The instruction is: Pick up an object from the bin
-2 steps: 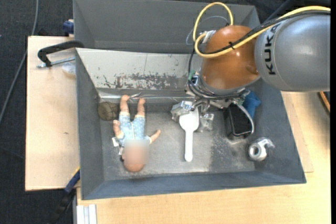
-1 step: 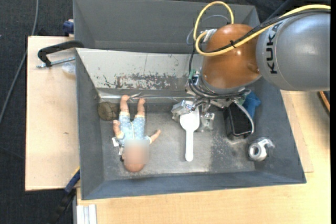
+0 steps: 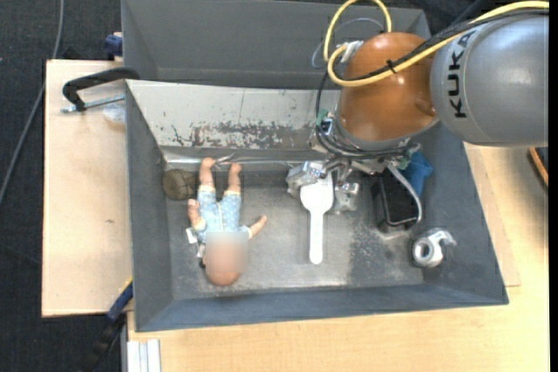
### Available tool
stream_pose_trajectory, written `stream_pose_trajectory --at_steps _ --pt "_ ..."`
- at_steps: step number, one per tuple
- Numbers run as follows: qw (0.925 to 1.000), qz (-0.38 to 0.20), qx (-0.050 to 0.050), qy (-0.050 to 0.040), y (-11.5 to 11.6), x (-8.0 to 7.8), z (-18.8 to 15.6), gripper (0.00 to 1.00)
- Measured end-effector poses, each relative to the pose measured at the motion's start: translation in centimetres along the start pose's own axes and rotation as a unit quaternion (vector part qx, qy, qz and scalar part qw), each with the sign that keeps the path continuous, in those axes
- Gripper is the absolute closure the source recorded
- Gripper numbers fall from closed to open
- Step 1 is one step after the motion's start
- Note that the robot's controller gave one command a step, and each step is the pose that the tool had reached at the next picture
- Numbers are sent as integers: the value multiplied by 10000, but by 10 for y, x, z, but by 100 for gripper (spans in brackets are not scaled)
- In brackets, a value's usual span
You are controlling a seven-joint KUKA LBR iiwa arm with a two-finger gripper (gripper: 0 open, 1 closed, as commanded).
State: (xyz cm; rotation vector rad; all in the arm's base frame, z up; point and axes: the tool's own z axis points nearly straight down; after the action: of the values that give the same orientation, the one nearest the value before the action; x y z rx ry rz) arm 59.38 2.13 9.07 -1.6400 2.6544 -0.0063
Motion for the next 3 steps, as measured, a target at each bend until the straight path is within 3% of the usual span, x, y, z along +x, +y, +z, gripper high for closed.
stream_pose_trajectory --at_steps 3 --pt "10000 6 4 -11 0 -2 -29 100"
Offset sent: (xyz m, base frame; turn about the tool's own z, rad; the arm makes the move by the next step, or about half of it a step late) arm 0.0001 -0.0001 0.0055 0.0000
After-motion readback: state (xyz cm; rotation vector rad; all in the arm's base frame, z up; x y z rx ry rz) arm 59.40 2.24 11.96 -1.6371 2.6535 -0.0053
